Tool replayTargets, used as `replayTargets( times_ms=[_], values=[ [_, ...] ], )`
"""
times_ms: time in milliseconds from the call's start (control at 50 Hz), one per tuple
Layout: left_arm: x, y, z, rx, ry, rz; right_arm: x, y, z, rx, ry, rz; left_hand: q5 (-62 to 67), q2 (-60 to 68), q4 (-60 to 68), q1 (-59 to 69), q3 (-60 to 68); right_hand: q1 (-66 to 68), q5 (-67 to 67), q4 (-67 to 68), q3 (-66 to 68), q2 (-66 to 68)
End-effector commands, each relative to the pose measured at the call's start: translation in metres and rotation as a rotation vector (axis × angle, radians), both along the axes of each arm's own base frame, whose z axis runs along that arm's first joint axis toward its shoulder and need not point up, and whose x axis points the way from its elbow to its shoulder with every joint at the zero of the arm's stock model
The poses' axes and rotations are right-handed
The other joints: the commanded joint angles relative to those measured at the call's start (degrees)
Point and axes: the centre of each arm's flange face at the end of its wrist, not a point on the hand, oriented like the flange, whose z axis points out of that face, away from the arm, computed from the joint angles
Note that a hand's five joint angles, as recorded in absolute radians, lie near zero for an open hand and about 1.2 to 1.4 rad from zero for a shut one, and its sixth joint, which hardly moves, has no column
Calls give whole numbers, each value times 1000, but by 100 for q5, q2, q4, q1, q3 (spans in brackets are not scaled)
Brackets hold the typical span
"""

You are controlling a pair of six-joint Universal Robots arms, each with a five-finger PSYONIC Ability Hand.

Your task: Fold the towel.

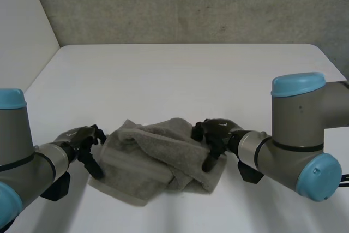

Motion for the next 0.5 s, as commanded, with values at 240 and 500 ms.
replayTargets(
  times_ms=[240,500],
  values=[
    [-26,-51,32,-334,70,-32,16,-47,88,-410,-146,-96,5021,5010,5013,5000,5016,4156,4167,4201,4143,4151],
    [-23,-112,188,-998,241,210,15,-72,202,-1126,-305,-193,5021,5010,5013,5000,5016,4156,4167,4201,4143,4151]
  ],
)
